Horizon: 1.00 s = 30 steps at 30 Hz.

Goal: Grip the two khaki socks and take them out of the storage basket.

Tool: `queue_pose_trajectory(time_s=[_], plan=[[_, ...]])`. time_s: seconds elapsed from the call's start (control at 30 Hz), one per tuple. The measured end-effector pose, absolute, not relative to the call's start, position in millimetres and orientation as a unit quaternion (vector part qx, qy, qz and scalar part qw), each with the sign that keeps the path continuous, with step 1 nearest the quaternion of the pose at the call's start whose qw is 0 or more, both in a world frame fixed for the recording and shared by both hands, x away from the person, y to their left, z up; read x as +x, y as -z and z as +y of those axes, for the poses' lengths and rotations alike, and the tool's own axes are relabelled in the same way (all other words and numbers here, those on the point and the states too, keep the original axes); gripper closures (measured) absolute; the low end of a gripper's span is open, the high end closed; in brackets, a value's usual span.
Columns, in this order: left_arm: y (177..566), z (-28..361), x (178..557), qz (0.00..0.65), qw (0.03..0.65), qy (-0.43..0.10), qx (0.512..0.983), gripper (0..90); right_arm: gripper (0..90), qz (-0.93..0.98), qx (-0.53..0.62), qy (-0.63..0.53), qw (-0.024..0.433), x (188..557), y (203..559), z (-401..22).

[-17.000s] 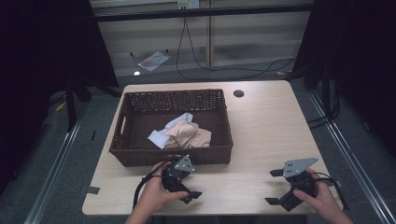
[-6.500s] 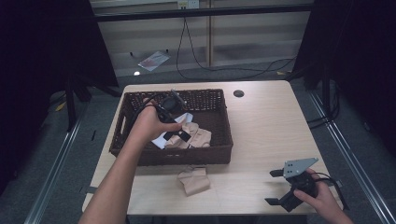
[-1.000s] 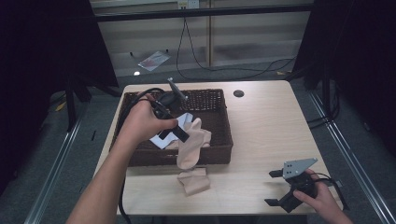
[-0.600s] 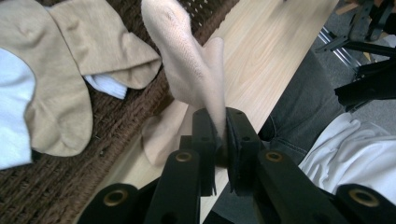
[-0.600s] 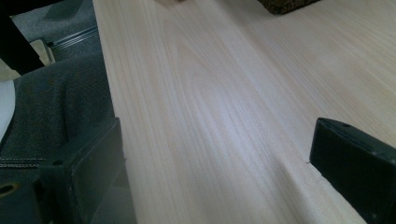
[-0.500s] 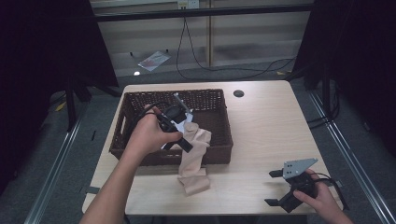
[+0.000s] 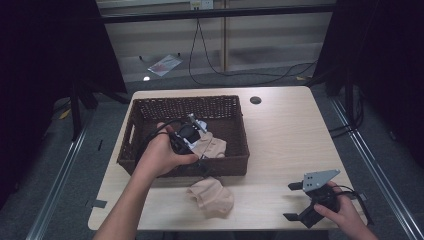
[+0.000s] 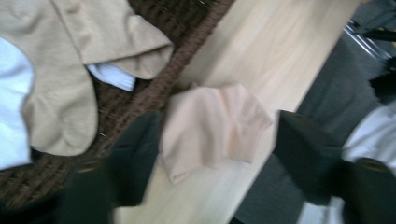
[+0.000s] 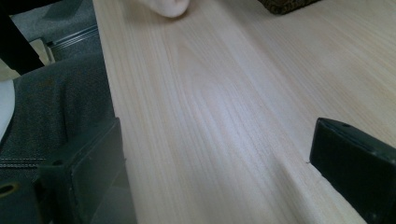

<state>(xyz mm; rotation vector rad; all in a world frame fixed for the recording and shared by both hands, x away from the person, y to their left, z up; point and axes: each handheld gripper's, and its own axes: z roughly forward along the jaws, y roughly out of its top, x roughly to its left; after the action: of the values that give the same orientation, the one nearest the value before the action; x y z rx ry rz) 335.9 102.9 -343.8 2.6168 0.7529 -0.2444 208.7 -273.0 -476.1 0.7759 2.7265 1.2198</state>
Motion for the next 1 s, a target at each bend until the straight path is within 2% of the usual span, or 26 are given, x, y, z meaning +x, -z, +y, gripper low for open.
queue_pose_trajectory(time_s=[0.3, 0.43, 1.0], plan=[[358, 118, 327, 0.264, 0.231, 0.079, 0.933, 15.8, 2.7, 0.884, 0.250, -0.395, 0.026, 209, 477, -272], [366, 125, 324, 0.270, 0.249, 0.080, 0.927, 14.1, 2.7, 0.884, 0.250, -0.395, 0.026, 209, 476, -272], [406, 133, 298, 0.251, 0.260, 0.063, 0.930, 9.3, 2.7, 0.885, 0.250, -0.393, 0.025, 209, 478, -271]])
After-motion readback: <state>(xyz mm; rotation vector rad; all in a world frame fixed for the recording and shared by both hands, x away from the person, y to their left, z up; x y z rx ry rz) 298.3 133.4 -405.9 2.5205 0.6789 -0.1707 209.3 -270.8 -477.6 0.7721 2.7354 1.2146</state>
